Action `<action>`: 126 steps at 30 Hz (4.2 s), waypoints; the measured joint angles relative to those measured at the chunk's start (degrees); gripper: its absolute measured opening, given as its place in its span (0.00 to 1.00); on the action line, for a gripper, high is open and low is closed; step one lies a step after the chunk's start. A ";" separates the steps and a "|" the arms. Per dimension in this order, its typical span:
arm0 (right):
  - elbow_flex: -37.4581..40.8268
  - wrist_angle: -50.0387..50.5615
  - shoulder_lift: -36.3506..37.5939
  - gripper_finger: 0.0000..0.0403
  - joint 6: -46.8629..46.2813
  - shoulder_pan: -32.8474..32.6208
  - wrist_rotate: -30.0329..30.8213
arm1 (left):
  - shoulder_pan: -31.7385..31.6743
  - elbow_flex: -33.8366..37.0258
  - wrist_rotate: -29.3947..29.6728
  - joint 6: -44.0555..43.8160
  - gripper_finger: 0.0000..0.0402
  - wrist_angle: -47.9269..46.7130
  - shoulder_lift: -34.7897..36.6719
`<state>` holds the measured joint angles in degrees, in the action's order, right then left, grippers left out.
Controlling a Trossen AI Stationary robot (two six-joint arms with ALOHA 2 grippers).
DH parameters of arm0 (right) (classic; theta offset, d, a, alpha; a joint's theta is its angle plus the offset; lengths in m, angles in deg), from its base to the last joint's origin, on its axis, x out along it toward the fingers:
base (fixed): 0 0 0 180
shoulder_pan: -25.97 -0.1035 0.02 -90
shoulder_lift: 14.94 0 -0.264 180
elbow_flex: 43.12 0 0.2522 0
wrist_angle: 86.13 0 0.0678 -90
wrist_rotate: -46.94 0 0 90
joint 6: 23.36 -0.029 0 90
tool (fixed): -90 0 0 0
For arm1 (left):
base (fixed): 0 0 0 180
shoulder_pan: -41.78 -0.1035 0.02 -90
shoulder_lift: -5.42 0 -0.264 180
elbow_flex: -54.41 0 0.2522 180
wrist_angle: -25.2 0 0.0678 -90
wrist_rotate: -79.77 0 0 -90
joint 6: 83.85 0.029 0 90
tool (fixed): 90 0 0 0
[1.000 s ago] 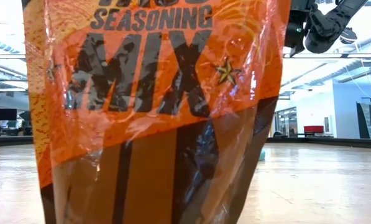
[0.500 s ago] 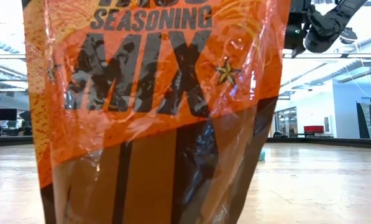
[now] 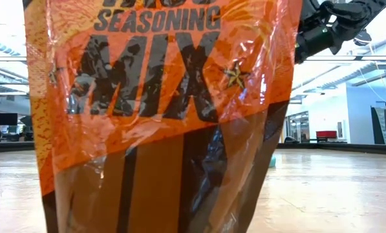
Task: Pick & Place Kitchen Items
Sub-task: Put the small brown food coloring bottle into the orange bin
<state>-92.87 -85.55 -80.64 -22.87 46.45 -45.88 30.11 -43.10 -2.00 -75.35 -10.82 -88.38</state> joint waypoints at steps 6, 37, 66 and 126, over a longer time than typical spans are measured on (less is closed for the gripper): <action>2.86 1.62 -3.55 0.38 -0.79 -1.16 0.02 | -0.03 0.00 0.81 0.30 0.05 0.05 0.00; 16.48 -30.55 -20.34 0.42 -5.82 -17.34 11.94 | -0.03 0.00 0.90 0.25 0.05 0.25 0.00; 8.15 -40.48 -42.11 0.49 -2.81 -17.86 20.24 | -0.03 0.00 0.90 0.14 0.05 0.22 0.00; 10.56 -16.65 0.34 0.13 7.54 6.02 23.42 | -0.03 0.00 0.79 0.03 0.05 1.16 0.00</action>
<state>-82.32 -102.19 -80.30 -15.33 52.47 -22.46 30.07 -43.10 -1.20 -75.32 -9.66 -88.38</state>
